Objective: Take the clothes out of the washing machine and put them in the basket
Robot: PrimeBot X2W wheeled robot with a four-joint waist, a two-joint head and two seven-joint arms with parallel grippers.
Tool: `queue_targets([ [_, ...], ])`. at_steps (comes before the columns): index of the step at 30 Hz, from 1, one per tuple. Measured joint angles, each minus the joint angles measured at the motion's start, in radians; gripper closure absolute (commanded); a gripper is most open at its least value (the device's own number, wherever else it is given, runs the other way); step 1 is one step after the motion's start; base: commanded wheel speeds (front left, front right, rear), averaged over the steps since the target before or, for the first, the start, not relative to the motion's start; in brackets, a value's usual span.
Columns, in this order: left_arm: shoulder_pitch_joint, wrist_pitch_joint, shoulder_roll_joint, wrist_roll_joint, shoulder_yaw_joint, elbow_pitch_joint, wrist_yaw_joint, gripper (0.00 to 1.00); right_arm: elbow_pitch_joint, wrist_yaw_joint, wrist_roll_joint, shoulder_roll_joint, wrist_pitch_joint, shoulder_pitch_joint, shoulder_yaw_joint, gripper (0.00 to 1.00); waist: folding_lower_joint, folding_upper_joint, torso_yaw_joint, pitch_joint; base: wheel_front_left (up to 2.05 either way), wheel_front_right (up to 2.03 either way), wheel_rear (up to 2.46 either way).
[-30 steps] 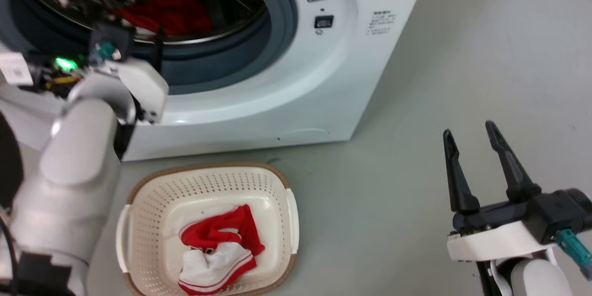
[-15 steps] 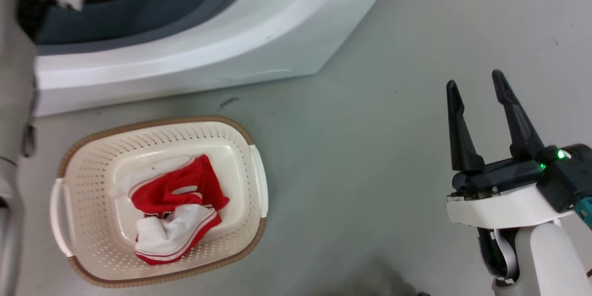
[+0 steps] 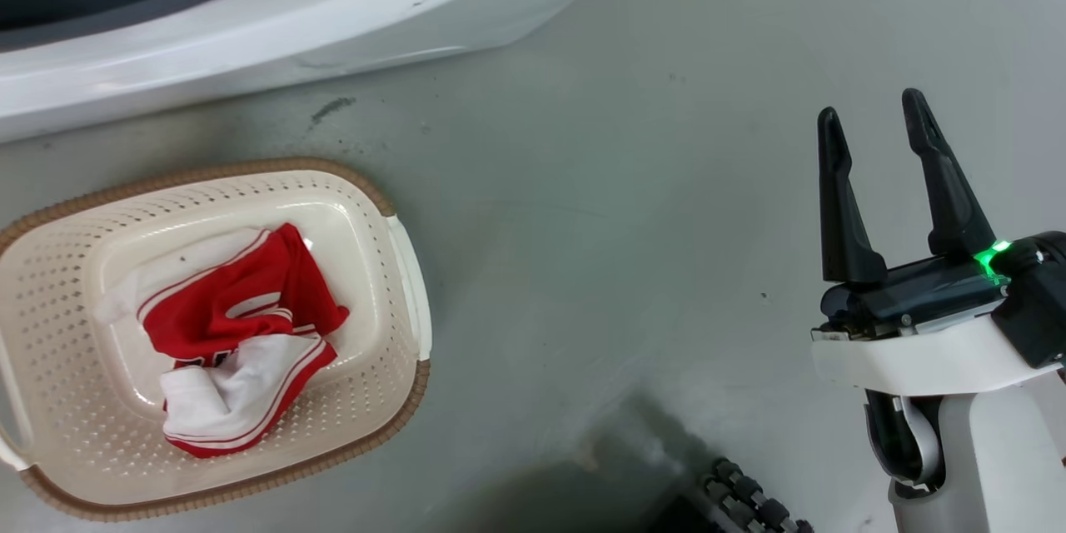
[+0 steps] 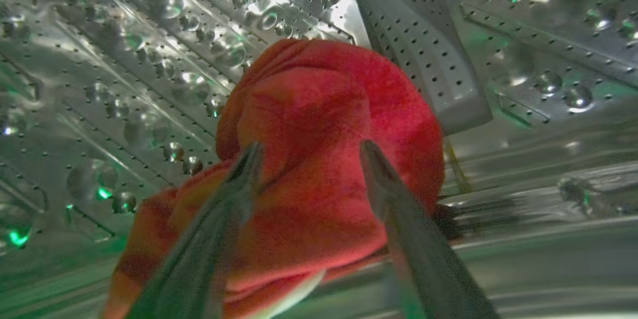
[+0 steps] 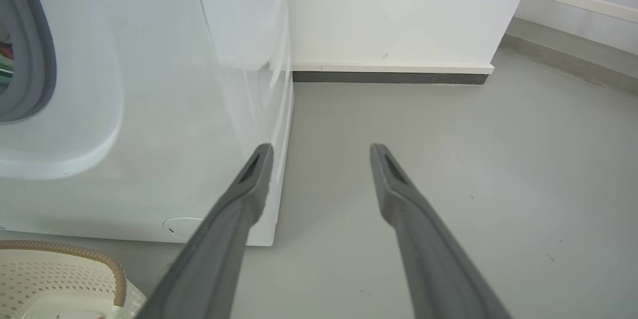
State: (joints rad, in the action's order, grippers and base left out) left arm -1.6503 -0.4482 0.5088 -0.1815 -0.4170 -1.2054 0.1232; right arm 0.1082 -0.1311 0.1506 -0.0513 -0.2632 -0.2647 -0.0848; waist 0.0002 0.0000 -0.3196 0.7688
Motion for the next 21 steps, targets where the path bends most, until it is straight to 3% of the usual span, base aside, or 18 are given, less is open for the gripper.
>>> queue_targets([
  [5, -0.031, -0.075, 0.015, -0.007, -0.012, -0.025, 0.002, 0.00, 0.001, 0.000, 0.008, 0.000, 0.000, -0.002, 0.002, 0.00, 0.0000, 0.0000, -0.012, 0.038, 0.00, 0.00, 0.00],
  [15, -0.039, -0.092, 0.017, -0.035, -0.032, -0.030, 0.005, 0.00, 0.001, 0.000, 0.016, 0.000, 0.000, -0.018, 0.007, 0.00, -0.0001, 0.0000, -0.009, 0.058, 0.00, 0.00, 0.00],
  [16, -0.039, -0.093, 0.016, -0.037, -0.034, -0.029, 0.006, 0.55, 0.001, 0.000, 0.016, 0.000, 0.000, -0.019, 0.008, 0.00, -0.0002, 0.0001, -0.008, 0.059, 0.00, 0.00, 0.00],
  [17, -0.039, -0.083, 0.017, -0.037, -0.041, -0.027, 0.006, 1.00, 0.001, 0.000, 0.016, 0.000, 0.000, -0.019, 0.009, 0.00, -0.0001, 0.0000, -0.008, 0.059, 0.00, 0.00, 0.00],
  [21, -0.030, -0.044, 0.021, -0.041, -0.059, -0.017, 0.006, 1.00, 0.001, 0.000, 0.014, 0.000, 0.000, -0.021, 0.013, 0.00, -0.0001, 0.0000, -0.006, 0.056, 0.00, 0.00, 0.00],
])
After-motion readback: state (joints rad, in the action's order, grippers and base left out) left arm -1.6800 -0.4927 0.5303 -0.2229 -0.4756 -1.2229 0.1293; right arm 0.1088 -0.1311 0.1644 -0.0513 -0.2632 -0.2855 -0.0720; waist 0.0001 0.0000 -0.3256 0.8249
